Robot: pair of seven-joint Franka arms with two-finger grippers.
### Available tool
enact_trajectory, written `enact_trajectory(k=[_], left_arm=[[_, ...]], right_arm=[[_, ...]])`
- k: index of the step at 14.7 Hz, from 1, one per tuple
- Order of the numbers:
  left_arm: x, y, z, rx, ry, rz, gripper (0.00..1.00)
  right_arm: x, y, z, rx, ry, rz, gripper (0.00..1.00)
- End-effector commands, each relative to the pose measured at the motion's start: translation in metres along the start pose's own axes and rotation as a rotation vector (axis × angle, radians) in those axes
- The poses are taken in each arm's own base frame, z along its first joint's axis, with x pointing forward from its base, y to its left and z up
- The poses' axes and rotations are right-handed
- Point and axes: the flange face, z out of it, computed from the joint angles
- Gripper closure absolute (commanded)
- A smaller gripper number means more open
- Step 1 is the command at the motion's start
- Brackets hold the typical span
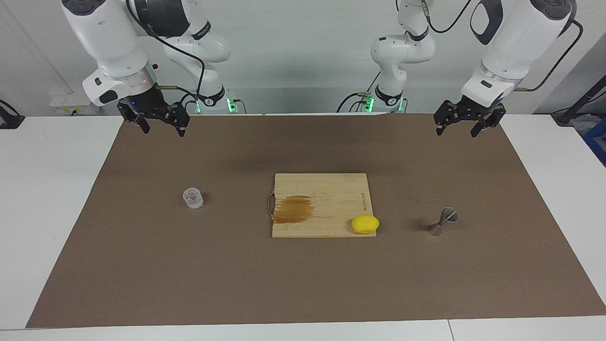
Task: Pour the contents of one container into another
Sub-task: 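Open the left gripper and move it toward the silver metal cup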
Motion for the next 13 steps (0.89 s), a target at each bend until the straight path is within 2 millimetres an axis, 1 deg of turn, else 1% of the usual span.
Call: enact_trajectory(k=[1, 2, 3, 5, 6, 7, 8, 9, 10, 11, 13], left_arm=[[0.029, -0.005, 0.024, -0.046, -0.091, -0.01, 0.0], [0.047, -0.01, 0.037, -0.057, -0.161, -0.023, 0.0], [0.06, -0.014, 0.039, -0.061, -0.191, -0.074, 0.0], [0.068, -0.024, 0.049, -0.128, -0.209, -0.24, 0.0], [0.07, -0.042, 0.054, -0.174, -0.217, -0.338, 0.0], [0.072, -0.049, 0.057, -0.218, -0.222, -0.437, 0.0], [0.073, -0.064, 0.067, -0.27, -0.23, -0.548, 0.0], [0.072, -0.077, 0.075, -0.324, -0.227, -0.65, 0.0], [0.067, -0.093, 0.086, -0.365, -0.233, -0.757, 0.0], [0.057, -0.109, 0.093, -0.416, -0.234, -0.859, 0.0], [0.036, -0.143, 0.117, -0.524, -0.228, -1.074, 0.0]], right_arm=[[-0.006, 0.004, -0.001, 0.024, -0.007, -0.01, 0.0], [-0.006, 0.004, -0.001, 0.024, -0.007, -0.01, 0.0], [-0.006, 0.004, -0.001, 0.024, -0.007, -0.01, 0.0], [-0.006, 0.004, -0.001, 0.024, -0.007, -0.01, 0.0], [-0.006, 0.004, -0.001, 0.024, -0.007, -0.01, 0.0], [-0.006, 0.004, -0.001, 0.024, -0.007, -0.01, 0.0], [-0.006, 0.004, -0.001, 0.024, -0.007, -0.01, 0.0], [-0.006, 0.004, -0.001, 0.024, -0.007, -0.01, 0.0], [-0.006, 0.004, -0.001, 0.024, -0.007, -0.01, 0.0], [-0.006, 0.004, -0.001, 0.024, -0.007, -0.01, 0.0], [-0.006, 0.004, -0.001, 0.024, -0.007, -0.01, 0.0]])
